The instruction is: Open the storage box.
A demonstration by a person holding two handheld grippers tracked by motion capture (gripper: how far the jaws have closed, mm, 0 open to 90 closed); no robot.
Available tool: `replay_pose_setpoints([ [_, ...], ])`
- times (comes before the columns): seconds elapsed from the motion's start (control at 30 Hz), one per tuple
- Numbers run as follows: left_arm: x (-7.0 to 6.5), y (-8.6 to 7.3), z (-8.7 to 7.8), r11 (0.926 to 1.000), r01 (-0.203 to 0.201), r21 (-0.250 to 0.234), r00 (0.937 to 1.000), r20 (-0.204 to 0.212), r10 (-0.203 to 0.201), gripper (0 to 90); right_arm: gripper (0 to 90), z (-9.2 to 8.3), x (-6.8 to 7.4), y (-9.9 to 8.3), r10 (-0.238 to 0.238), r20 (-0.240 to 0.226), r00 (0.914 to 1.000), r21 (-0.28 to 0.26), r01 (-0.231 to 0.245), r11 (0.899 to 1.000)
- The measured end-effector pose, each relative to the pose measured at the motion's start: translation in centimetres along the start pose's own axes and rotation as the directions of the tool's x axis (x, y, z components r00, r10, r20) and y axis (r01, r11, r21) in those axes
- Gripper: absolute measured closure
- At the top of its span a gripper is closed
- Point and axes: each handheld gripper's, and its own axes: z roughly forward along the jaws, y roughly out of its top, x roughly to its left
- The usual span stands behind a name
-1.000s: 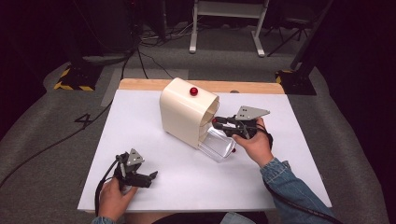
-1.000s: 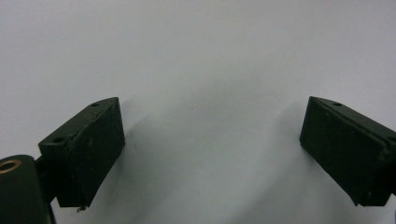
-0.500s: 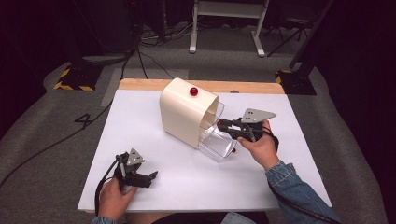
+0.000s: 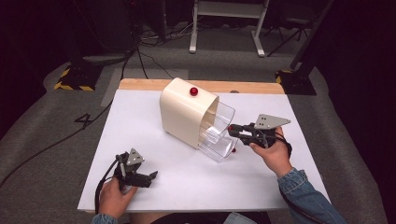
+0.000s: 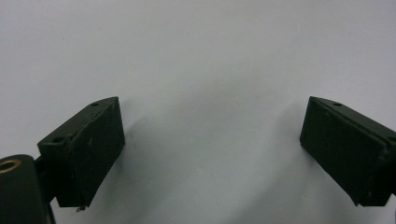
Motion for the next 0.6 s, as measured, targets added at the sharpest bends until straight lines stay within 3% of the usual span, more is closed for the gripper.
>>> replay_pose_setpoints([
  [0.3,0.0,0.0,0.0,1.0000,0.000,0.000,1.0000,0.000,0.000,6.9,73.7,-0.9,0.0,-0.6,0.011,0.005,0.9999,-0.002,-0.011,1.000],
  [0.43,0.0,0.0,0.0,1.0000,0.000,0.001,1.0000,-0.002,0.000,6.9,65.1,-1.1,-0.2,-0.8,0.014,-0.003,0.9999,0.005,-0.014,1.000],
  [0.6,0.0,0.0,0.0,1.0000,-0.001,0.001,1.0000,-0.002,0.001,7.0,61.7,-2.2,-0.3,-1.0,0.019,0.010,0.9998,-0.002,-0.019,1.000],
])
